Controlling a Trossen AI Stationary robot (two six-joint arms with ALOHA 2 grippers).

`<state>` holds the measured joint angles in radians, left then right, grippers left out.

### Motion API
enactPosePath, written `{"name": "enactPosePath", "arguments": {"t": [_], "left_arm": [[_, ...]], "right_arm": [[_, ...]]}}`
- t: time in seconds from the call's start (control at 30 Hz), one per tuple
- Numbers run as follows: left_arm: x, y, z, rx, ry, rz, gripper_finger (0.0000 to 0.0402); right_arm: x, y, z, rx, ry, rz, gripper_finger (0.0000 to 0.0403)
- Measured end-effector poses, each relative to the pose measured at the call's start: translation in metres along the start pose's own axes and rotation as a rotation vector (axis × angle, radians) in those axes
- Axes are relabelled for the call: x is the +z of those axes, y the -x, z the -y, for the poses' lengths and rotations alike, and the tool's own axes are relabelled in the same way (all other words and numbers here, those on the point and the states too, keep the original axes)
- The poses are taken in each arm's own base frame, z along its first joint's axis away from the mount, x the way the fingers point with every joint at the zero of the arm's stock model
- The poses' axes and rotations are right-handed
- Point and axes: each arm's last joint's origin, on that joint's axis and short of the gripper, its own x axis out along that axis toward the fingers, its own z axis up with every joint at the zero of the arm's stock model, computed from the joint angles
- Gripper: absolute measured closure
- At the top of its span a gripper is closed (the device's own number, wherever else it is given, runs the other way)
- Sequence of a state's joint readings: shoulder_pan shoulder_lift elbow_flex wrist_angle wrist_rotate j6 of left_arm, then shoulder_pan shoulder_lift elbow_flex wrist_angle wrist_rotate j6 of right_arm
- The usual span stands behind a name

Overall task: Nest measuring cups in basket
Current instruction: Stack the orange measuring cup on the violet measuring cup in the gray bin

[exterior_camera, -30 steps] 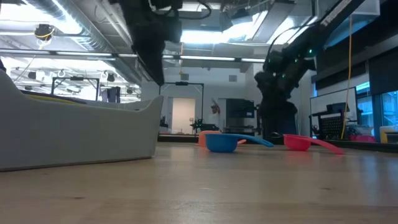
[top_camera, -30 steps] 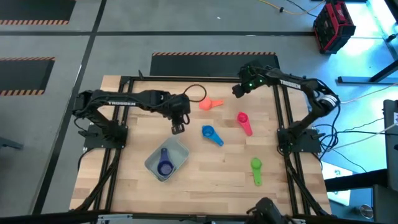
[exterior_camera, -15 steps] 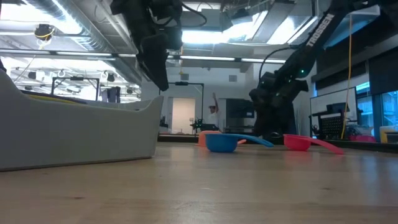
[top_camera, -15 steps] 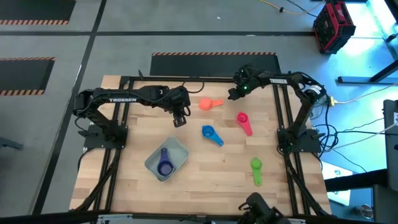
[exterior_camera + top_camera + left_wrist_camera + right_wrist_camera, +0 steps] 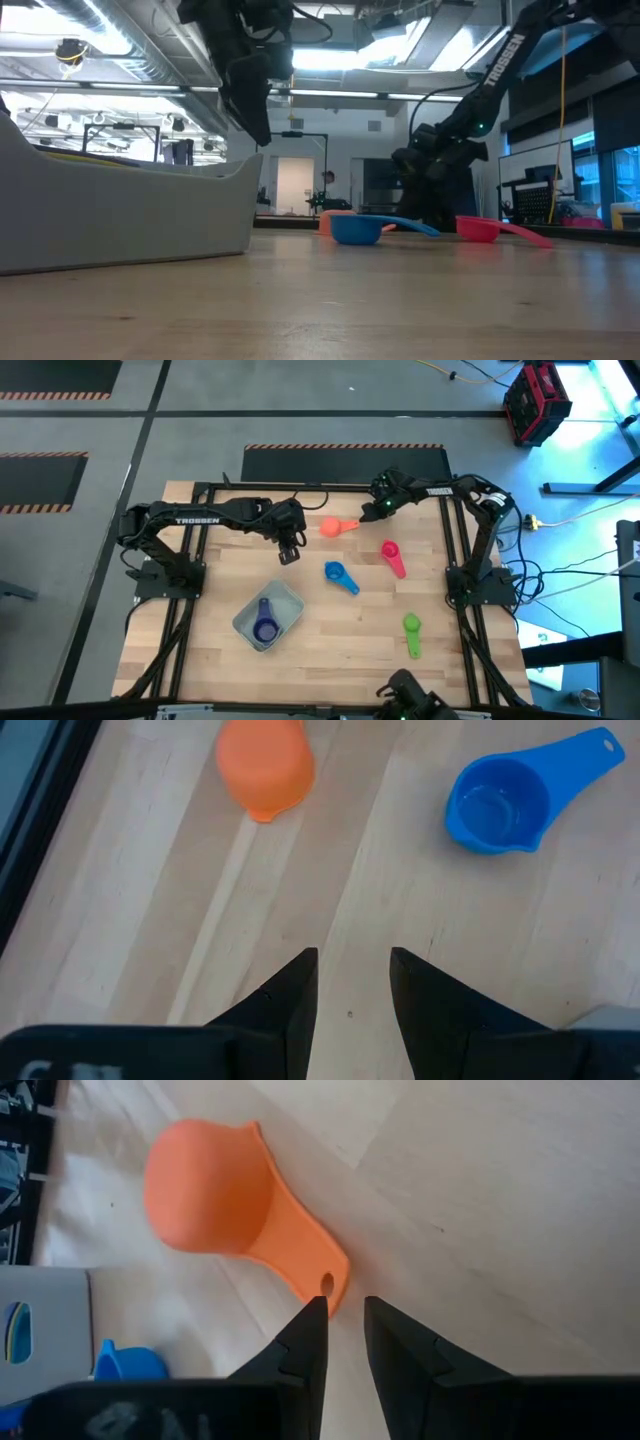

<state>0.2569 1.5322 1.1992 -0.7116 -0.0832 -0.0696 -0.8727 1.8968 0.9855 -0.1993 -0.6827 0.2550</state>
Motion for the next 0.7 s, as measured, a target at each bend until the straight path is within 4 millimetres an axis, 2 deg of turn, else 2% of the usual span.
{"name": "enactPosePath", "arguments": {"t": [0.7], "left_arm": [[0.0005,0.0,0.0,-0.001,0.001,0.006,0.0281]], "right_arm": [[-0.0001,-0.008,-0.0046,-0.028,0.031,0.01,0.0327]]}}
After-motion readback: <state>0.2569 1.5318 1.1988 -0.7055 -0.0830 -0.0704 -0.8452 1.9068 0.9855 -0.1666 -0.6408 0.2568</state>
